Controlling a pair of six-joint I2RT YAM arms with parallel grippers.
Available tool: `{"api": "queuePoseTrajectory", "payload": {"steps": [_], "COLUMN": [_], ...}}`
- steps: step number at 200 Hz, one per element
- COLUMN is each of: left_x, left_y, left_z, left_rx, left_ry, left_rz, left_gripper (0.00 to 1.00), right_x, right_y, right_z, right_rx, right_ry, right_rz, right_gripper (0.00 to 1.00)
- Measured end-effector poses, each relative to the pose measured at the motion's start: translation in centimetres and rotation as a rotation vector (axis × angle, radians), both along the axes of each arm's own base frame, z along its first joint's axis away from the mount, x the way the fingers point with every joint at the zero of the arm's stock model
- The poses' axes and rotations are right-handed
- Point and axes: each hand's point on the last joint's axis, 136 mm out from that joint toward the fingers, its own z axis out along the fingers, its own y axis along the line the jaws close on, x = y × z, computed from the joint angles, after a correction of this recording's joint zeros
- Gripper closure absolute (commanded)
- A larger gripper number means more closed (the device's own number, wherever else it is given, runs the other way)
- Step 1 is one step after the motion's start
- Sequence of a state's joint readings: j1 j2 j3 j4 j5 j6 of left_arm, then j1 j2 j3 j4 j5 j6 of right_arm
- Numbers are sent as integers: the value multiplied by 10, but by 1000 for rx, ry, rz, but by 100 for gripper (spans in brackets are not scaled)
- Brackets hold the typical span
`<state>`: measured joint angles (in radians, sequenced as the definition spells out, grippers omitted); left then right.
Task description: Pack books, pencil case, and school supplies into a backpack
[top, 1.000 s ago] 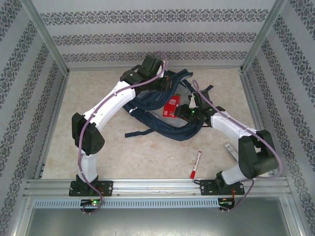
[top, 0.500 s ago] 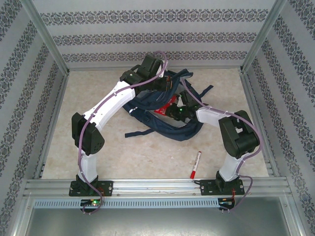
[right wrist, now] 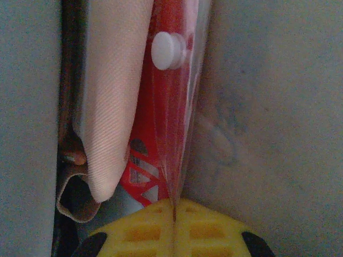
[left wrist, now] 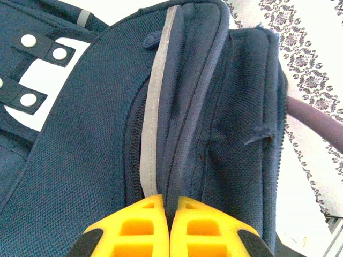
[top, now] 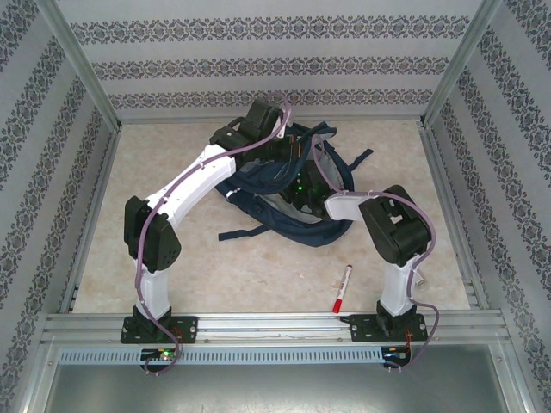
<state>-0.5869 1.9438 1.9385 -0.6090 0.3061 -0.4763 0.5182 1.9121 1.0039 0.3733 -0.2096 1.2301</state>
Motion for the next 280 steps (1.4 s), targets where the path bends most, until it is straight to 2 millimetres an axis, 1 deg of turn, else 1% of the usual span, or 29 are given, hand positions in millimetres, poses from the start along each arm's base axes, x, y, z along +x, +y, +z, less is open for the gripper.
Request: {"api": "queuePoseTrajectory", "payload": {"steps": [17, 33, 56, 67, 78, 87, 103, 122, 127, 137, 145, 155, 164, 174, 199, 215, 234, 251, 254, 259, 264, 273, 277, 280], "left_x": [-1, 0, 0, 0, 0, 0, -1, -1, -2, -1, -1, 0, 0, -1, -3, -4, -5, -8, -8, -10, -11, -13, -15, -16], "left_y": [0, 0, 0, 0, 0, 0, 0, 1, 1, 5, 6, 8, 9, 9, 7, 6, 4, 1, 1, -1, -2, -5, -7, -8], "left_z": [3, 3, 2, 2, 1, 0, -3, -4, -3, -3, -1, 1, 3, 3, -2, -2, -2, -3, -3, -4, -4, -6, -6, -6], "left_rx": [-3, -5, -5, -6, -9, -9, -8, -7, -5, -4, -8, -13, -17, -17, -22, -29, -35, -45, -49, -53, -57, -65, -66, -72], "left_ry": [-5, -8, -8, -8, -7, -5, 2, 2, 1, 0, -4, -8, -14, -14, -7, -3, 1, 7, 10, 13, 17, 24, 22, 26], "left_rz": [0, 1, 0, 0, 1, 1, 2, 3, 5, 12, 14, 17, 17, 17, 7, -4, -15, -37, -42, -54, -66, -89, -109, -116], "left_gripper": [100, 100, 100, 100, 100, 100, 100, 100, 100, 100, 100, 100, 100, 100, 100, 100, 100, 100, 98, 91, 81, 61, 54, 51], "right_x": [-7, -11, -10, -8, -8, -7, -4, 7, 9, 12, 11, 11, 8, -1, -32, -53, -74, -90, -93, -97, -101, -108, -111, -112], "right_y": [-13, -26, -43, -47, -48, -47, -38, -25, -20, -12, -9, -6, -6, -8, -32, -55, -83, -110, -114, -122, -130, -143, -150, -154], "right_z": [5, 16, 32, 33, 29, 22, 10, 2, 2, 4, 6, 11, 15, 19, 34, 43, 50, 64, 66, 73, 81, 93, 100, 104], "right_rx": [-38, -68, -91, -95, -97, -104, -109, -80, -67, -41, -26, -13, -7, -7, 2, -10, -38, -73, -78, -88, -101, -128, -146, -156], "right_ry": [-13, -32, -60, -66, -57, -45, -31, -36, -42, -55, -58, -65, -72, -72, -66, -63, -62, -80, -83, -99, -119, -152, -178, -191], "right_rz": [-71, -132, -218, -241, -258, -264, -262, -254, -244, -220, -203, -190, -178, -160, -151, -163, -177, -193, -196, -202, -205, -214, -216, -220], "right_gripper": [100, 100, 100, 100, 100, 100, 100, 85, 81, 79, 77, 72, 68, 65, 61, 59, 58, 58, 58, 58, 57, 56, 55, 55]}}
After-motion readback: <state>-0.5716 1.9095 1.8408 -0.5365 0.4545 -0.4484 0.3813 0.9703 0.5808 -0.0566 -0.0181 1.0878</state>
